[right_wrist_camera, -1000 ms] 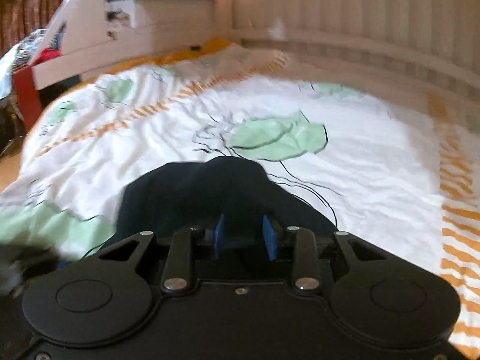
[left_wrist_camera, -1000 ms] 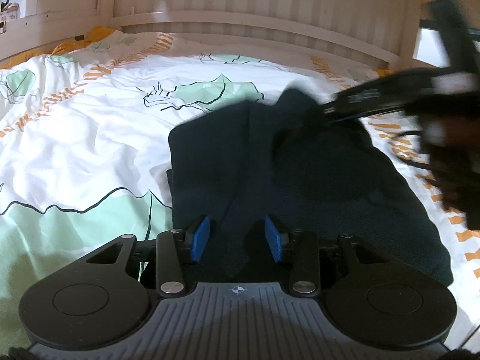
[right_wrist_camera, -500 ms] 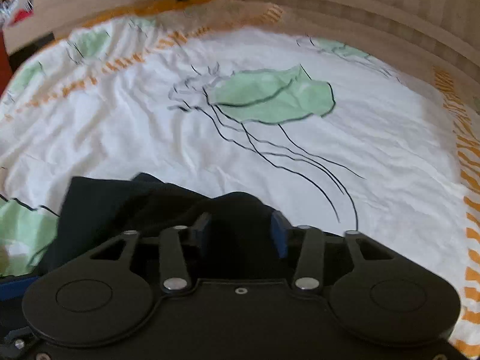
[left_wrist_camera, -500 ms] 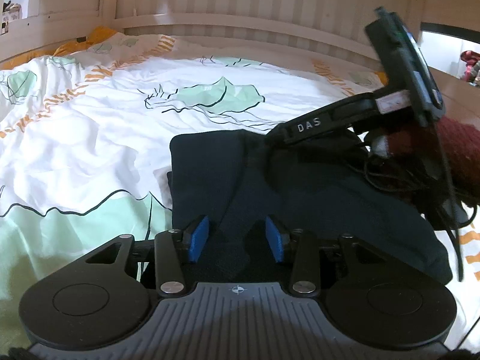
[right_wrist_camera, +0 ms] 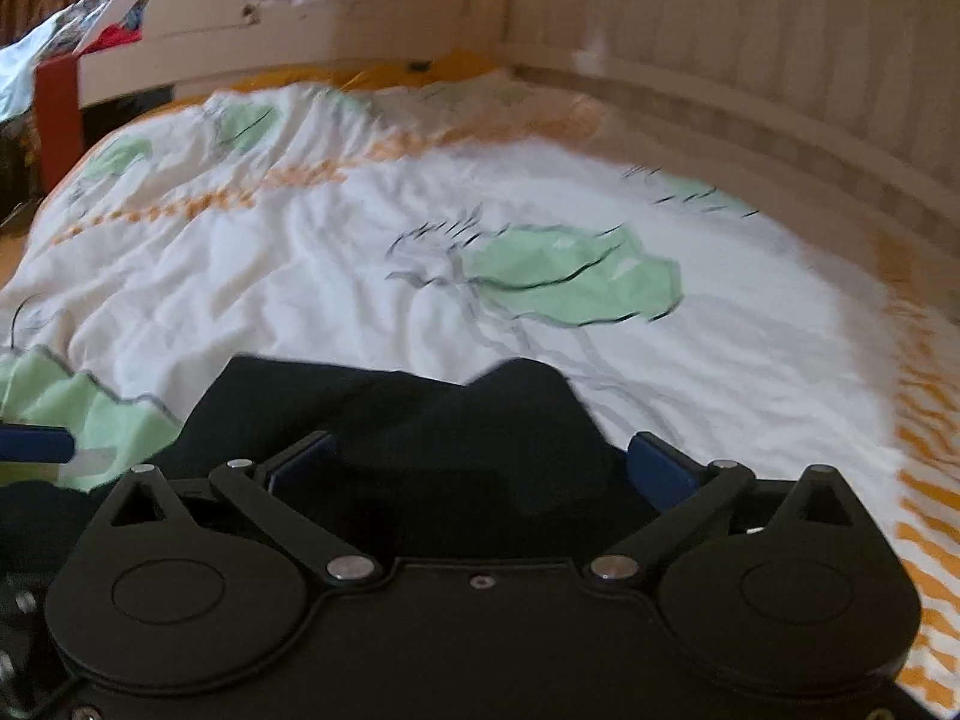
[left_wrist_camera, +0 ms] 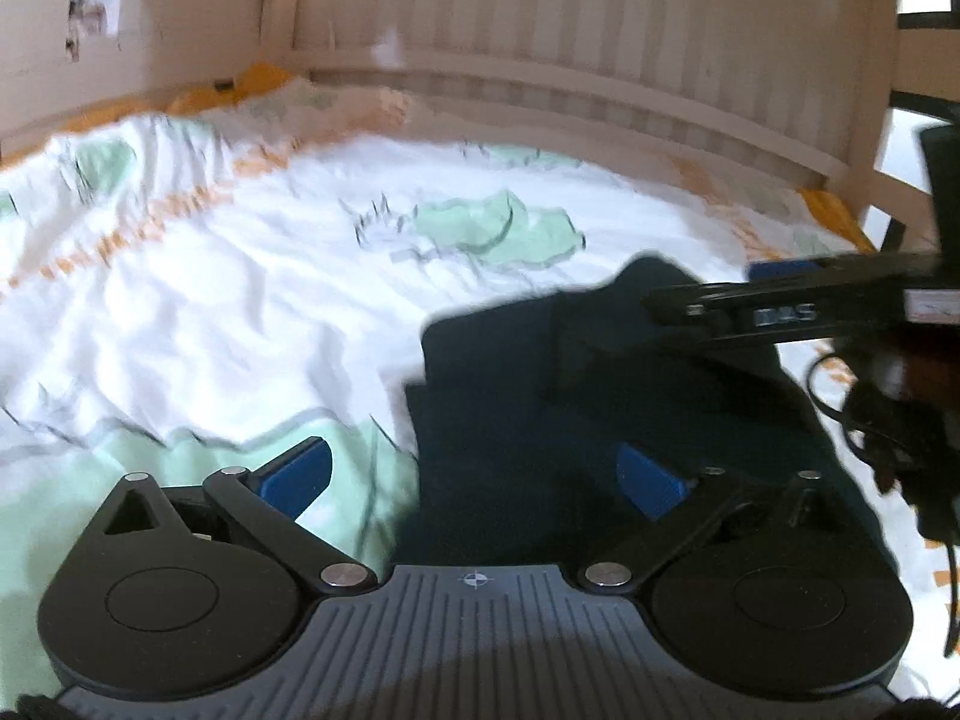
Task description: Fold large clothes
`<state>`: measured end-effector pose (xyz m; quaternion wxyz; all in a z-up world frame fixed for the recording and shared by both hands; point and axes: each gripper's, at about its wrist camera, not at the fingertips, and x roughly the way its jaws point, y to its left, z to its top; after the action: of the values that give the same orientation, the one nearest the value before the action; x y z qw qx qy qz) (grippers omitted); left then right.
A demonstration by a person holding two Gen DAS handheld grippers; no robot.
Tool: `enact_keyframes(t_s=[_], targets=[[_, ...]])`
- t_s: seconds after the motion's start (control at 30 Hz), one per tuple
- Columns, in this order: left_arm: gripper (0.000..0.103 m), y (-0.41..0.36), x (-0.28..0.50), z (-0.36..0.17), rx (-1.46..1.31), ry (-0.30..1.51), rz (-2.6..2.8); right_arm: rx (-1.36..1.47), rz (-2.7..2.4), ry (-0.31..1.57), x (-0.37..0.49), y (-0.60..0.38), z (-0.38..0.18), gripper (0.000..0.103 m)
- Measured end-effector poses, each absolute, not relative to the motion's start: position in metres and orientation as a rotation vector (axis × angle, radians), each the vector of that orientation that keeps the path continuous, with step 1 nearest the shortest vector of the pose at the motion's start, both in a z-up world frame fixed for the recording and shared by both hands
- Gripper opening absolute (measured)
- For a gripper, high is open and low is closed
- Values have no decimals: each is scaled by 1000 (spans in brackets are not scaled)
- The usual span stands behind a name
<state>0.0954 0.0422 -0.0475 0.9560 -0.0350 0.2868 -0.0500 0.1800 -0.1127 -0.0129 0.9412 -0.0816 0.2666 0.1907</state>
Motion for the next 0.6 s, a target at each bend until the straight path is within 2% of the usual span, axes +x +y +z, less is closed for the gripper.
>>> enact_keyframes(t_s=[0.33, 0.6], targets=[[103, 22, 78, 14, 35, 593, -91, 158, 146, 545, 114, -173, 22, 102], [103, 10, 65, 19, -25, 690, -116, 263, 88, 608, 61, -187, 25, 102]])
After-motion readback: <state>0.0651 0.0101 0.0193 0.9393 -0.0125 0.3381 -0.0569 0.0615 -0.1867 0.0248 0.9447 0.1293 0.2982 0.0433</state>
